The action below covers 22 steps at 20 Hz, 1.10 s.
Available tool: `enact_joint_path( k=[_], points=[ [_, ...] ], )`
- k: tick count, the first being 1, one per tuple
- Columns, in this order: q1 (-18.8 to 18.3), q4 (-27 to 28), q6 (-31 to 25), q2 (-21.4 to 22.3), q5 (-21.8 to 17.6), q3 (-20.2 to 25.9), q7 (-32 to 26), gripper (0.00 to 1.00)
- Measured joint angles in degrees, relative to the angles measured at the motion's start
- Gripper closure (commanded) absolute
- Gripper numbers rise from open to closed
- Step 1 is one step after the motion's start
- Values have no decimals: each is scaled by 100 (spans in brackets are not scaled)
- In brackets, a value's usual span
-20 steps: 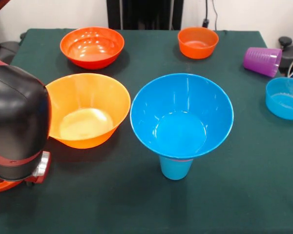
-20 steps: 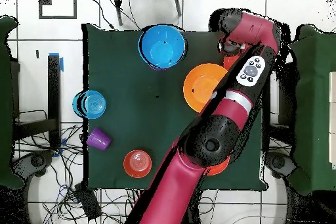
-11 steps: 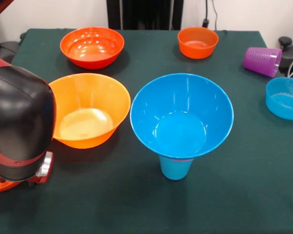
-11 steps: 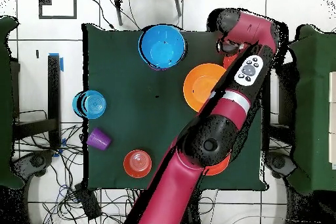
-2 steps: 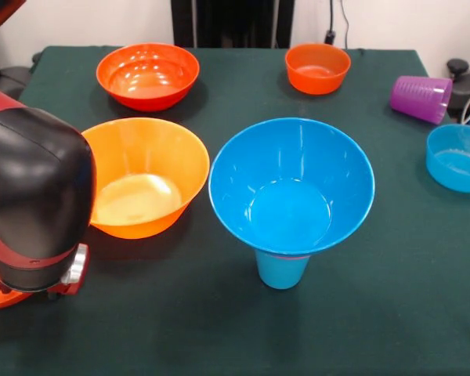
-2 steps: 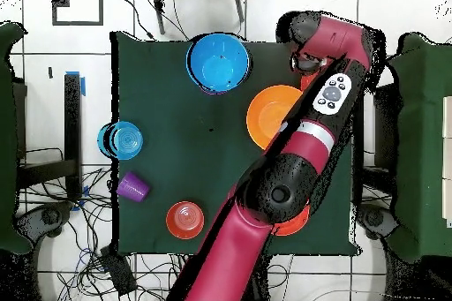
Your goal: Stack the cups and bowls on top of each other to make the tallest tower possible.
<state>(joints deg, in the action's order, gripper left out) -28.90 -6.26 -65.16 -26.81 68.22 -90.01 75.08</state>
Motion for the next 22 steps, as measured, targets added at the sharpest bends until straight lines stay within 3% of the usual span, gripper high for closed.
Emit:
enact_joint_path(
  k=[2, 3, 22],
  points=[
    [44, -10, -1, 3, -31, -3, 0, 0],
    [67, -15, -1, 4, -46, -4, 1, 100],
    [171, -14, 0, 106, -39, -307, 1, 100]
  ],
)
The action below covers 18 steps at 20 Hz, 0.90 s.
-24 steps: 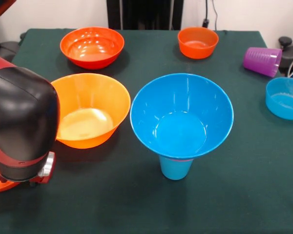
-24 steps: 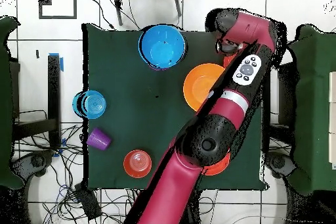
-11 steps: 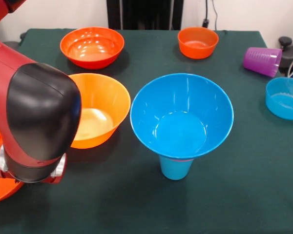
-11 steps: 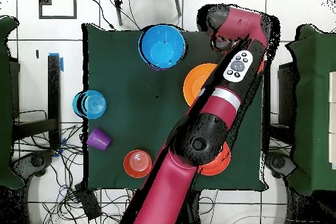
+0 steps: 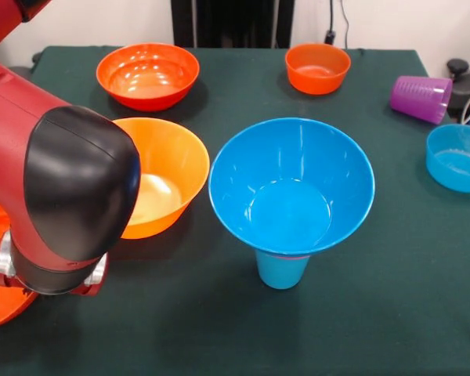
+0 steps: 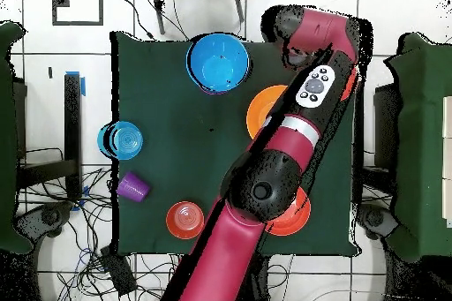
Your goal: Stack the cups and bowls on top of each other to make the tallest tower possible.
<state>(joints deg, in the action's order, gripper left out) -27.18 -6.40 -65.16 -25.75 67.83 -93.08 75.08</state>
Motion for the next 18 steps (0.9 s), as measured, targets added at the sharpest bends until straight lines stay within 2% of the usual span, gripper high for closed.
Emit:
enact_joint_path(
  k=[12, 18],
  points=[
    [80, 5, -182, 174, 49, -203, -1, 100],
    [82, 12, -338, 395, 412, -602, -1, 100]
  ],
)
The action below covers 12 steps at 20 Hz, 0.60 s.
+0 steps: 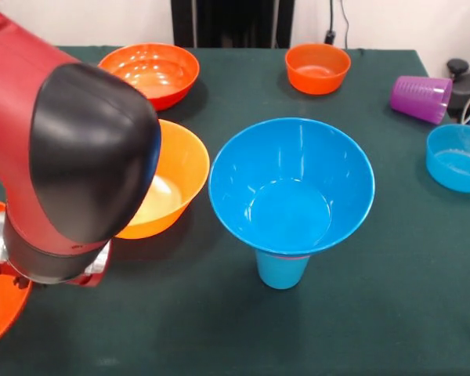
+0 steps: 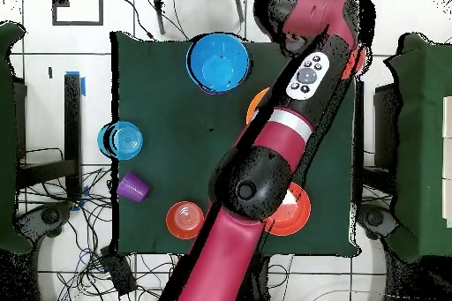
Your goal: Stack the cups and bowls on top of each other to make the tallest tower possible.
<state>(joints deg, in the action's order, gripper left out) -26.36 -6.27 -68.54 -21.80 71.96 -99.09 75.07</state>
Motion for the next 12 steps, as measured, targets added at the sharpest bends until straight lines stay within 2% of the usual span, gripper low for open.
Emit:
enact_joint_path(
  k=[12],
  points=[
    [9, 7, -638, 467, 612, -755, 0, 100]
  ],
)
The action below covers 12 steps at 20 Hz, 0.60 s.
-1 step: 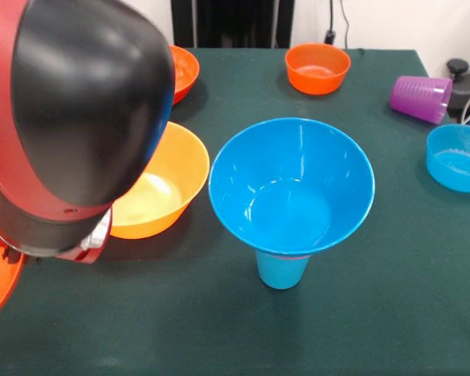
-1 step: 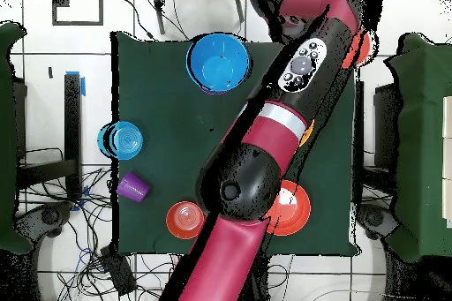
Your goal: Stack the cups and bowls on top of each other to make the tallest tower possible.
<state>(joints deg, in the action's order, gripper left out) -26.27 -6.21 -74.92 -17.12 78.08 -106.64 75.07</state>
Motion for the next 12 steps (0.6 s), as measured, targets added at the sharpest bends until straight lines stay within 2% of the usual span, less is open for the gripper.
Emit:
enact_joint_path(
  k=[5, 12],
  points=[
    [4, 3, -207, 149, 113, -168, 0, 100],
    [13, 6, -482, 354, 470, -451, 0, 100]
  ],
)
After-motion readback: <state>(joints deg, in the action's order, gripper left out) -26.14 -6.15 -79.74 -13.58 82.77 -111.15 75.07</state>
